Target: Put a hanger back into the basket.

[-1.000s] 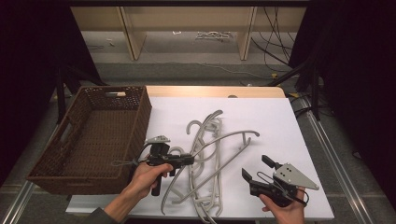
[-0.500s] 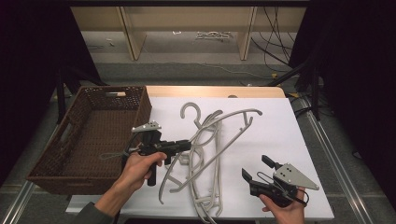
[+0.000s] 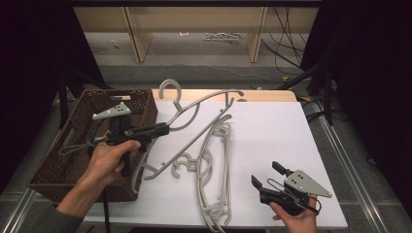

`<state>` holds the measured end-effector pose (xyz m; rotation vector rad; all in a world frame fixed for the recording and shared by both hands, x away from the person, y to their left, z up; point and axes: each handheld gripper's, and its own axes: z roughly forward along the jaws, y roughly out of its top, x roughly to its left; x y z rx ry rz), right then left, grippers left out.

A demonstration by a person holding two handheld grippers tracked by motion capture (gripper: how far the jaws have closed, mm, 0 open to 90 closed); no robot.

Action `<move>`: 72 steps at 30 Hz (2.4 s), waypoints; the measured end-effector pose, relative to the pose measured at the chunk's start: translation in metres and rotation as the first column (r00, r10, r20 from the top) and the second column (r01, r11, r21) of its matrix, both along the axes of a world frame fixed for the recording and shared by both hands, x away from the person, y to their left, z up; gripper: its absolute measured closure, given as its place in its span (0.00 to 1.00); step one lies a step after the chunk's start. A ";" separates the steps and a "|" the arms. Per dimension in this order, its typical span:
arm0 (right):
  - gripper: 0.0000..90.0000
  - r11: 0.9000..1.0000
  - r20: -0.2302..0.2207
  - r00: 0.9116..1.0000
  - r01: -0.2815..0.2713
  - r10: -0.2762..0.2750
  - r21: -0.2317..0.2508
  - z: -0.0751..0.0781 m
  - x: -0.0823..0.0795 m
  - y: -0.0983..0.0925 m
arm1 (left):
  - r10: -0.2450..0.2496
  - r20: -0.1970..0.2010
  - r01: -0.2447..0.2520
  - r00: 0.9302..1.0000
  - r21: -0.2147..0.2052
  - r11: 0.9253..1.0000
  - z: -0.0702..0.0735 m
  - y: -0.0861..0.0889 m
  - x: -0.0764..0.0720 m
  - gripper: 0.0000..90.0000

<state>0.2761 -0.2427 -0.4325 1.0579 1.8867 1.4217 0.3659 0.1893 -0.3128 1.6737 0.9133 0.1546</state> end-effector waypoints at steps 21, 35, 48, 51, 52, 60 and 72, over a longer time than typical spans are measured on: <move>0.20 1.000 -0.002 1.000 -0.007 0.007 0.013 -0.002 0.002 0.002 | 0.225 0.071 -0.231 0.972 0.098 0.968 0.036 0.112 0.003 0.88; 0.20 1.000 -0.014 1.000 0.003 -0.003 -0.009 -0.002 0.002 0.002 | 0.270 0.080 -0.280 0.960 0.164 0.946 0.019 0.167 -0.009 0.88; 0.20 1.000 -0.017 1.000 -0.006 0.006 0.007 -0.003 0.003 0.002 | 0.291 0.050 -0.295 0.956 0.209 0.932 -0.005 0.197 -0.002 0.88; 0.20 1.000 -0.018 1.000 -0.006 0.007 0.007 -0.003 0.003 0.002 | 0.293 0.039 -0.293 0.955 0.242 0.925 -0.013 0.202 0.004 0.88; 0.20 1.000 -0.019 1.000 -0.007 0.007 0.007 -0.003 0.003 0.003 | 0.293 0.035 -0.292 0.955 0.254 0.922 -0.015 0.203 0.006 0.88; 0.20 1.000 -0.028 1.000 -0.012 0.012 -0.001 -0.003 0.003 0.002 | 0.276 0.008 -0.266 0.961 0.292 0.919 -0.031 0.206 0.025 0.88; 0.20 1.000 -0.029 0.999 -0.015 0.015 0.003 -0.004 0.004 0.003 | 0.224 -0.003 -0.200 0.975 0.435 0.878 -0.047 0.195 0.046 0.88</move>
